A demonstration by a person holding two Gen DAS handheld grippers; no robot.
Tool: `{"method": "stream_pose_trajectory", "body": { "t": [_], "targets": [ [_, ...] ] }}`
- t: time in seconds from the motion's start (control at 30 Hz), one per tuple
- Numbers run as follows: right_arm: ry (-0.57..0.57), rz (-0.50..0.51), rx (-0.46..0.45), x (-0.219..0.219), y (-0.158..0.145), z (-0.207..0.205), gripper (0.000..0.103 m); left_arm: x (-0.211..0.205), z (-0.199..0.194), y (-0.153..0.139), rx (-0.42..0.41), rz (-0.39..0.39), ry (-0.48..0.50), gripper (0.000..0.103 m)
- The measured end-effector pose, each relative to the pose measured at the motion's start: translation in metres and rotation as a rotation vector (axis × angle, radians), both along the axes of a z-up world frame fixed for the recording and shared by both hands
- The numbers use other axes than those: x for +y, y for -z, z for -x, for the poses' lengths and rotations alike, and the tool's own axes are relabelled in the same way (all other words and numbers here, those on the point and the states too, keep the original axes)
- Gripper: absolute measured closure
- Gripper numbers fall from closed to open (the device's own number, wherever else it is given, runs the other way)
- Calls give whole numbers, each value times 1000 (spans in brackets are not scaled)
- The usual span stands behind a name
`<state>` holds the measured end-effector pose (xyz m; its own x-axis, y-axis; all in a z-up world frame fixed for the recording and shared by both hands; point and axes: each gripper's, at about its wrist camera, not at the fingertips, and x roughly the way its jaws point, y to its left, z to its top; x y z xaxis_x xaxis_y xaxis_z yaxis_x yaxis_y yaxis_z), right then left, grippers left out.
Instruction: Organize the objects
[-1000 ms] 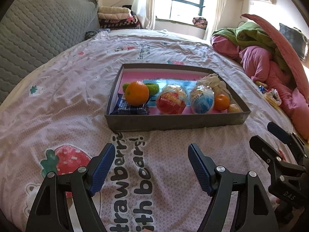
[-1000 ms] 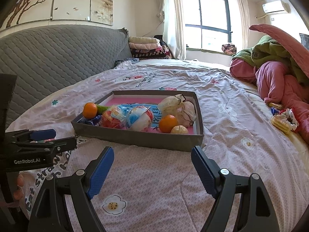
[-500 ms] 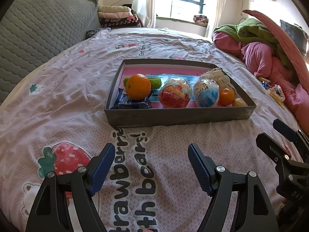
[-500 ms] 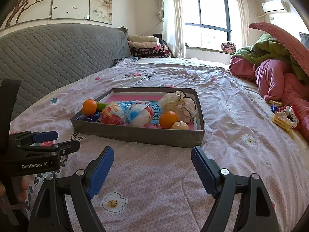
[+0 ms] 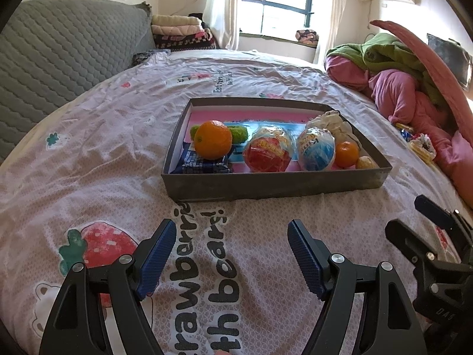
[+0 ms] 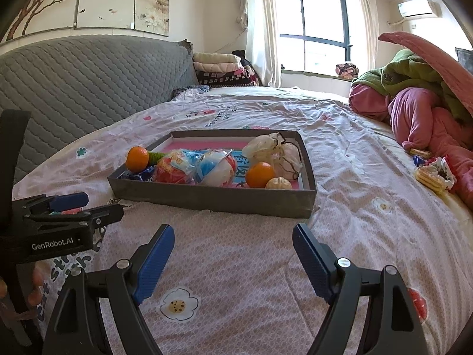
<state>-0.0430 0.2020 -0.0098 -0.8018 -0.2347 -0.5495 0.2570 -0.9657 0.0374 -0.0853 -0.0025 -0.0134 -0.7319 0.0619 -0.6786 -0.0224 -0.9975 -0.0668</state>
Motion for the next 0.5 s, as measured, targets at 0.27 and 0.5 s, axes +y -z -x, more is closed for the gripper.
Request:
{"method": "stream_pose_trajectory", "body": {
  "t": [0.27,0.5],
  "targets": [
    [2,-15,-6,-1,5,1,21,1,-4,-2,17,0,4,24],
    [-2,-13,-10,-1,7,2,21,3,-4,0,9,-5,12,24]
  ]
}}
